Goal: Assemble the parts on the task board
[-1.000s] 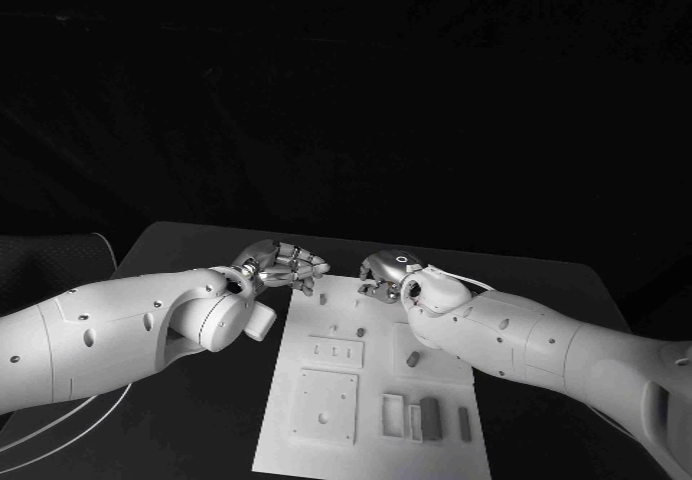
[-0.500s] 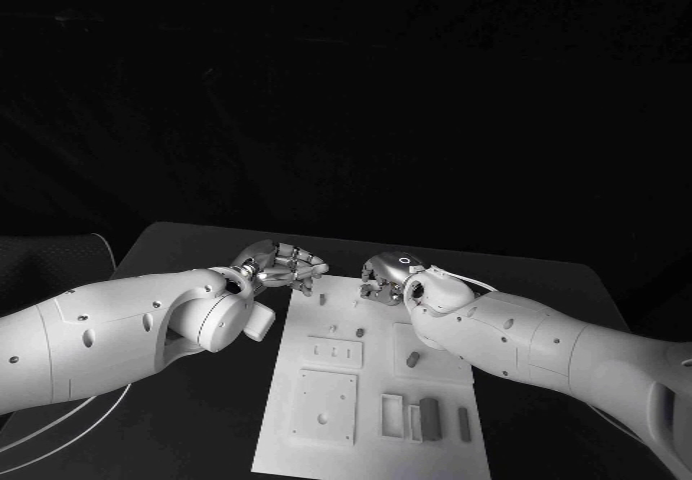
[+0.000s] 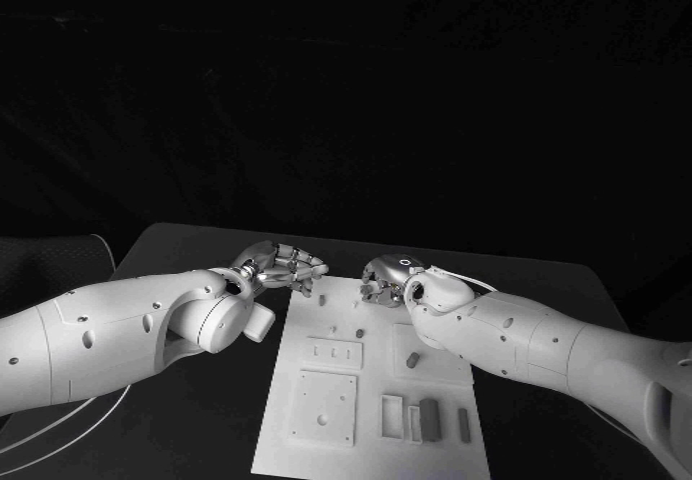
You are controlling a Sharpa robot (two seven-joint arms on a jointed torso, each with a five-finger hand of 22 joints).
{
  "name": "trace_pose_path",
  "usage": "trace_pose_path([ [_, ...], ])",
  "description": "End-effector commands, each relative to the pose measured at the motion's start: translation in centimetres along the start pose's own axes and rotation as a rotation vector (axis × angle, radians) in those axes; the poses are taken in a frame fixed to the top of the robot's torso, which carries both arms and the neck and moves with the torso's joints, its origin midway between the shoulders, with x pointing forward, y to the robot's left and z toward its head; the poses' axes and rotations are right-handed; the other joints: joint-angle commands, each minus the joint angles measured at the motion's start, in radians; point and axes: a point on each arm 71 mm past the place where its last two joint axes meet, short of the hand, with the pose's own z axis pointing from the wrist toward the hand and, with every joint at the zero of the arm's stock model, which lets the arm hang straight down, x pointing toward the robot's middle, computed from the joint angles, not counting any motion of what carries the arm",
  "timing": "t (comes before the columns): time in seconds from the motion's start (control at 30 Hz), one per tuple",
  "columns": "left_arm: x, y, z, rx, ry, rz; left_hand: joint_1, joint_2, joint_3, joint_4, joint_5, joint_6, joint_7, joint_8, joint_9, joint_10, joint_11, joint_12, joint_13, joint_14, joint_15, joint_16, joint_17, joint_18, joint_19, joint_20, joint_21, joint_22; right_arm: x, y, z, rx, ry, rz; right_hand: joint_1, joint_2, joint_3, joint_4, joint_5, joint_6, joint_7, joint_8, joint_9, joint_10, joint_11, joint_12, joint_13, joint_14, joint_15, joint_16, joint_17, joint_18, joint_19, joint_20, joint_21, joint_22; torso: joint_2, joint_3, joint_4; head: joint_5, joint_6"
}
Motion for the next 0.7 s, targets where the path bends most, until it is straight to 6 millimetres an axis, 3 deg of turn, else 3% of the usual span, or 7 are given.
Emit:
trace_pose_path([
  [0.03,0.18,-0.17,0.04,0.006,0.007,-0.003,0.007,-0.001,0.001,0.001,0.0,-0.008,0.002,-0.006,0.002,-0.006,0.0,0.002,0.001,-0.006,-0.001,0.001,0.002,0.017,-0.001,-0.008,-0.005,0.002,0.2,0.08,0.05,-0.01,0.025,-0.005,0.001,0.006,0.007,-0.003,-0.002,-0.004,-0.002,-0.006,-0.001,-0.005,0.0,-0.004,-0.001,-0.006,-0.001,0.004,-0.001,0.082,-0.007,-0.001,-0.004,0.017,0.0,-0.0008,0.0002,-0.001,0.0],
  [0.37,0.17,-0.19,0.0,0.004,0.007,-0.003,0.007,-0.001,0.001,0.001,0.0,-0.009,0.002,-0.006,0.002,-0.007,0.0,0.002,0.001,-0.006,-0.001,0.001,0.002,0.017,-0.001,-0.008,-0.005,0.002,0.48,-0.09,0.12,-0.005,0.038,-0.008,0.015,0.029,0.017,-0.016,0.011,0.001,-0.01,0.0,0.001,-0.005,-0.008,-0.003,-0.002,-0.01,-0.008,0.007,-0.001,0.082,-0.012,0.0,-0.003,0.019,0.001,-0.0013,0.0015,0.001,-0.002],
  [0.7,0.11,-0.25,-0.01,0.004,0.005,-0.002,0.008,0.0,0.002,0.001,0.0,-0.01,0.002,-0.007,0.002,-0.008,0.001,0.002,0.002,-0.006,-0.001,0.001,0.002,0.017,-0.001,-0.008,-0.005,0.002,0.38,-0.16,0.09,-0.01,0.024,-0.007,0.02,0.059,0.021,-0.04,0.02,0.066,-0.011,0.037,0.017,-0.006,-0.009,0.002,0.0,-0.011,-0.009,0.013,0.0,0.082,-0.016,0.0,0.003,0.02,0.0,-0.0014,-0.0004,0.002,-0.004],
])
